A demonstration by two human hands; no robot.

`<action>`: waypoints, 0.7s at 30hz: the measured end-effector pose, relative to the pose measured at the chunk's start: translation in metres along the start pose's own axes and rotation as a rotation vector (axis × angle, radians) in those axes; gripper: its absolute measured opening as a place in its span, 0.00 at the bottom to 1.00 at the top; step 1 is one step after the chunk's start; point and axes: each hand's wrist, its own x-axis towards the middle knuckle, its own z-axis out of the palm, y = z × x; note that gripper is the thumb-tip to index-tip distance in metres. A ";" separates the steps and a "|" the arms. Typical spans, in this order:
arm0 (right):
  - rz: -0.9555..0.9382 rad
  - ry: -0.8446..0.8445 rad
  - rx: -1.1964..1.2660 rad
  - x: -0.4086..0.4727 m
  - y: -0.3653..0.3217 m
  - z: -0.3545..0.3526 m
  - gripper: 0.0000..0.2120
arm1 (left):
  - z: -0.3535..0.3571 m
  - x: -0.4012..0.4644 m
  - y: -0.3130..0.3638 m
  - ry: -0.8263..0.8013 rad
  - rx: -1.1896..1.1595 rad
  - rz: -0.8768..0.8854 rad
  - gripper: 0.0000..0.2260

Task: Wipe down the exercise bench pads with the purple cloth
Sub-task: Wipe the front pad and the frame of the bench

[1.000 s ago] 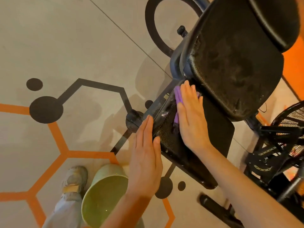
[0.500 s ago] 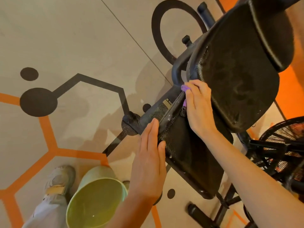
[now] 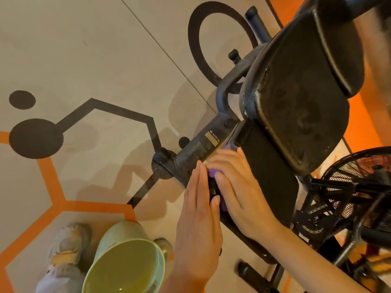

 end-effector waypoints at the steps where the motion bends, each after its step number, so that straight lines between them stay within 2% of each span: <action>1: -0.037 -0.039 0.011 -0.005 -0.001 -0.001 0.15 | 0.000 0.001 0.000 0.002 -0.008 -0.008 0.26; 4: 0.005 -0.040 -0.160 0.032 0.037 -0.016 0.16 | -0.004 0.002 0.006 0.009 -0.027 -0.046 0.28; 7: 0.216 0.128 -0.170 0.069 0.057 -0.027 0.16 | -0.007 0.000 0.005 0.010 -0.013 -0.015 0.27; 8: 0.224 0.153 -0.166 0.063 0.049 -0.020 0.15 | -0.007 0.000 0.004 0.004 -0.021 0.008 0.27; 12: 0.022 -0.015 0.033 -0.013 -0.017 0.008 0.15 | -0.010 -0.002 -0.005 -0.008 -0.076 0.064 0.28; 14: -0.041 -0.109 0.023 -0.015 -0.012 0.003 0.16 | -0.015 -0.006 -0.012 0.000 -0.149 0.048 0.25; 15: -0.027 -0.105 -0.024 -0.004 -0.002 -0.002 0.16 | -0.018 -0.008 -0.017 0.008 -0.184 0.042 0.23; 19: 0.143 0.146 -0.058 0.022 0.006 0.000 0.15 | -0.027 0.004 -0.031 0.053 -0.307 0.072 0.23; 21: 0.051 0.084 -0.054 -0.006 -0.017 0.014 0.15 | -0.032 0.017 -0.029 0.036 -0.349 0.143 0.24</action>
